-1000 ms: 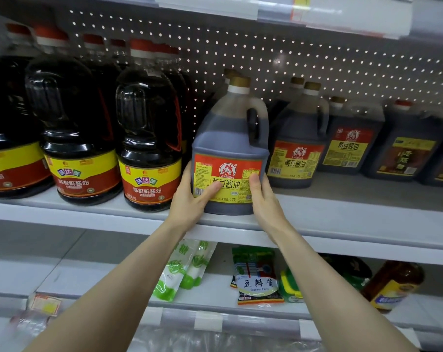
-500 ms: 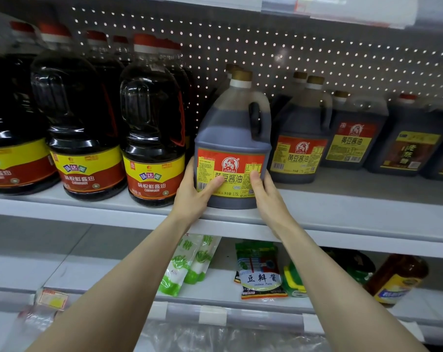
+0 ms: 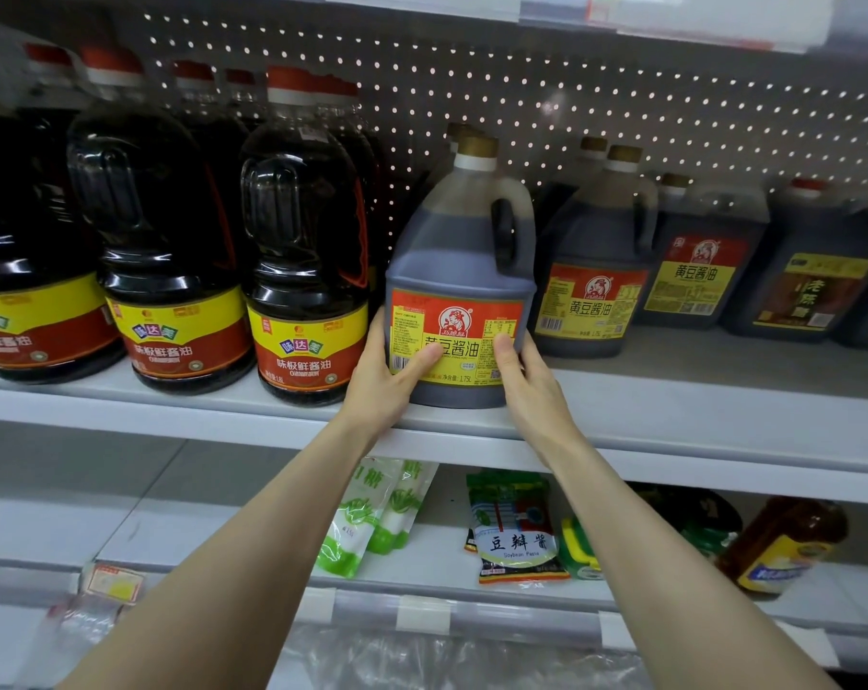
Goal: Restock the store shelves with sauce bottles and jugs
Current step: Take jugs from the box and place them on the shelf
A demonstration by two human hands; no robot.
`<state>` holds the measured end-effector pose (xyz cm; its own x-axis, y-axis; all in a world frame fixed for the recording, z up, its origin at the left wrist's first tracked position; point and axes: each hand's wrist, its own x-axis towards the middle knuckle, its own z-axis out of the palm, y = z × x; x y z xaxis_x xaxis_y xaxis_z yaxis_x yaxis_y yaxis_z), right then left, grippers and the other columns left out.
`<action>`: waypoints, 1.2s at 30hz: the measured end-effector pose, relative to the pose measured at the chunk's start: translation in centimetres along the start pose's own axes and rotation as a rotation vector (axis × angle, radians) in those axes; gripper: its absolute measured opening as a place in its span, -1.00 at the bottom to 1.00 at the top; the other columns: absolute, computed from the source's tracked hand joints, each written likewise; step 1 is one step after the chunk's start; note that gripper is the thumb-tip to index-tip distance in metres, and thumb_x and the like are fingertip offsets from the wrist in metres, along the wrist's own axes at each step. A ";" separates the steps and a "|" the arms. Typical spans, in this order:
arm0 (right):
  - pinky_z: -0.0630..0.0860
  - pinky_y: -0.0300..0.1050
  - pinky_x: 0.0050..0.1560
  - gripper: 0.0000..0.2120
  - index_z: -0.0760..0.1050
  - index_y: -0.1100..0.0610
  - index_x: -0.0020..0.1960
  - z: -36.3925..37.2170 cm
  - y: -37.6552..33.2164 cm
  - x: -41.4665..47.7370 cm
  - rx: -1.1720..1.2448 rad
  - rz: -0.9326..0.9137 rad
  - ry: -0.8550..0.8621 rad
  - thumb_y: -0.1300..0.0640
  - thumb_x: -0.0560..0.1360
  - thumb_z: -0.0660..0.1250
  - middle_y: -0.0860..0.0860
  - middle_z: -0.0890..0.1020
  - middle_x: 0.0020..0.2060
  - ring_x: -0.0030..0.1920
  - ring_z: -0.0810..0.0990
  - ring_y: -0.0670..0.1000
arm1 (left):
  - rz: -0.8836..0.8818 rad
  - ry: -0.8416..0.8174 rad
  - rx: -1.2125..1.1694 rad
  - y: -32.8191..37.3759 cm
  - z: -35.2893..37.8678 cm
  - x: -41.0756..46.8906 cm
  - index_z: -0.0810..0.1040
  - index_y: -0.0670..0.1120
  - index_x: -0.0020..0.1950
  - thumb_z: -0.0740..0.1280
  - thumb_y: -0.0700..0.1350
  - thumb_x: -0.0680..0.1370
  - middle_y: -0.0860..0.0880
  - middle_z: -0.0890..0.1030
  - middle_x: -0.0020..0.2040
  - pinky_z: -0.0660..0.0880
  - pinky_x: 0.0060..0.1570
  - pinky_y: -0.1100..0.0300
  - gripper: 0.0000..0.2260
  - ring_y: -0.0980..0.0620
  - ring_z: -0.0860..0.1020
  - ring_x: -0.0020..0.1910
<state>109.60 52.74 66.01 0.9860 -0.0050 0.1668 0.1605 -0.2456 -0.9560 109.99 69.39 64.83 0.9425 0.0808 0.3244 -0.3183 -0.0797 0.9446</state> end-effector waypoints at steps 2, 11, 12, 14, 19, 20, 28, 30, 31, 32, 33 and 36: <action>0.34 -0.24 0.20 -0.50 0.17 -0.16 0.50 0.0 0.0 -0.1 0.006 0.000 0.004 -0.21 0.59 0.08 -0.20 0.45 0.24 0.20 0.42 -0.18 | 0.000 -0.007 -0.004 0.1 0.0 0.0 0.29 0.06 0.40 0.38 -0.09 0.52 0.13 0.56 0.16 0.50 0.03 0.41 -0.51 0.26 0.55 0.11; 0.37 -0.19 0.24 -0.47 0.15 -0.17 0.51 0.0 0.3 0.2 0.004 0.006 -0.009 -0.24 0.57 0.08 -0.18 0.45 0.28 0.24 0.43 -0.13 | 0.001 -0.001 -0.002 -0.1 0.0 0.0 0.28 0.07 0.42 0.39 -0.06 0.51 0.14 0.56 0.17 0.50 0.05 0.38 -0.48 0.24 0.55 0.13; 0.37 -0.19 0.24 -0.47 0.16 -0.17 0.51 0.0 0.3 0.2 0.002 0.004 -0.008 -0.24 0.57 0.07 -0.19 0.45 0.27 0.25 0.43 -0.13 | 0.000 -0.002 0.001 -0.2 0.0 0.1 0.28 0.07 0.42 0.39 -0.05 0.51 0.13 0.56 0.18 0.50 0.08 0.35 -0.48 0.23 0.55 0.14; 0.37 -0.19 0.25 -0.46 0.16 -0.16 0.51 0.0 0.3 0.2 0.006 -0.001 -0.006 -0.24 0.57 0.08 -0.18 0.45 0.28 0.26 0.43 -0.13 | -0.002 0.002 0.002 -0.3 0.0 0.1 0.27 0.05 0.44 0.39 -0.04 0.51 0.12 0.56 0.19 0.49 0.11 0.31 -0.45 0.23 0.55 0.15; 0.37 -0.17 0.27 -0.47 0.16 -0.14 0.52 0.0 0.3 0.2 -0.006 -0.003 0.009 -0.22 0.58 0.08 -0.14 0.45 0.32 0.28 0.43 -0.11 | -0.005 0.001 0.001 -0.4 0.1 0.1 0.26 0.02 0.47 0.40 -0.01 0.49 0.09 0.56 0.23 0.50 0.20 0.17 -0.41 0.17 0.55 0.18; 0.37 -0.16 0.28 -0.47 0.17 -0.14 0.52 0.0 0.3 0.2 -0.008 -0.003 0.011 -0.22 0.58 0.08 -0.14 0.46 0.31 0.28 0.43 -0.10 | -0.005 -0.001 -0.003 -0.4 0.1 0.1 0.26 0.01 0.47 0.40 -0.01 0.49 0.08 0.56 0.24 0.49 0.21 0.14 -0.40 0.16 0.54 0.19; 0.39 -0.07 0.35 -0.48 0.23 -0.17 0.48 0.0 0.5 0.2 0.008 -0.008 0.027 -0.26 0.54 0.11 -0.16 0.48 0.31 0.30 0.44 -0.10 | 0.010 0.017 -0.005 -0.5 0.2 0.0 0.29 0.03 0.44 0.41 -0.04 0.49 0.11 0.58 0.19 0.50 0.19 0.18 -0.44 0.20 0.56 0.16; 0.40 -0.07 0.34 -0.47 0.25 -0.17 0.48 0.0 0.6 0.1 0.007 -0.007 0.031 -0.27 0.53 0.12 -0.16 0.49 0.30 0.30 0.45 -0.10 | 0.012 0.016 -0.005 -0.5 0.2 0.0 0.29 0.04 0.43 0.41 -0.04 0.49 0.13 0.58 0.17 0.50 0.17 0.21 -0.45 0.22 0.56 0.14; 0.41 -0.08 0.33 -0.47 0.25 -0.17 0.47 0.0 0.6 0.1 0.009 -0.006 0.035 -0.26 0.54 0.13 -0.16 0.49 0.29 0.29 0.45 -0.11 | 0.012 0.015 -0.004 -0.5 0.2 0.0 0.29 0.04 0.43 0.41 -0.04 0.49 0.13 0.58 0.18 0.50 0.17 0.22 -0.45 0.22 0.56 0.14; 0.41 -0.10 0.32 -0.48 0.26 -0.17 0.47 0.0 0.5 0.1 0.011 -0.009 0.039 -0.25 0.54 0.13 -0.16 0.49 0.28 0.28 0.45 -0.11 | 0.012 0.015 -0.004 -0.4 0.2 0.0 0.29 0.03 0.44 0.41 -0.03 0.49 0.13 0.58 0.19 0.50 0.17 0.22 -0.44 0.22 0.55 0.15; 0.42 -0.12 0.30 -0.50 0.26 -0.17 0.46 0.0 0.4 0.1 0.013 -0.013 0.043 -0.24 0.55 0.13 -0.17 0.50 0.26 0.27 0.46 -0.12 | 0.014 0.016 -0.004 -0.4 0.1 0.0 0.29 0.02 0.45 0.41 -0.02 0.49 0.12 0.57 0.20 0.51 0.18 0.21 -0.43 0.22 0.55 0.16; 0.42 -0.16 0.26 -0.50 0.27 -0.15 0.46 0.1 0.3 -0.1 0.019 -0.019 0.050 -0.22 0.55 0.13 -0.18 0.50 0.24 0.24 0.47 -0.14 | 0.015 0.018 0.004 -0.4 0.1 -0.1 0.29 0.02 0.45 0.41 0.04 0.45 0.13 0.57 0.19 0.51 0.19 0.19 -0.39 0.21 0.55 0.16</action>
<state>109.56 52.73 65.68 0.9792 -0.0490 0.1968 0.1809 -0.2273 -0.9569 110.00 69.33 64.45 0.9356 0.0978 0.3393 -0.3319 -0.0846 0.9395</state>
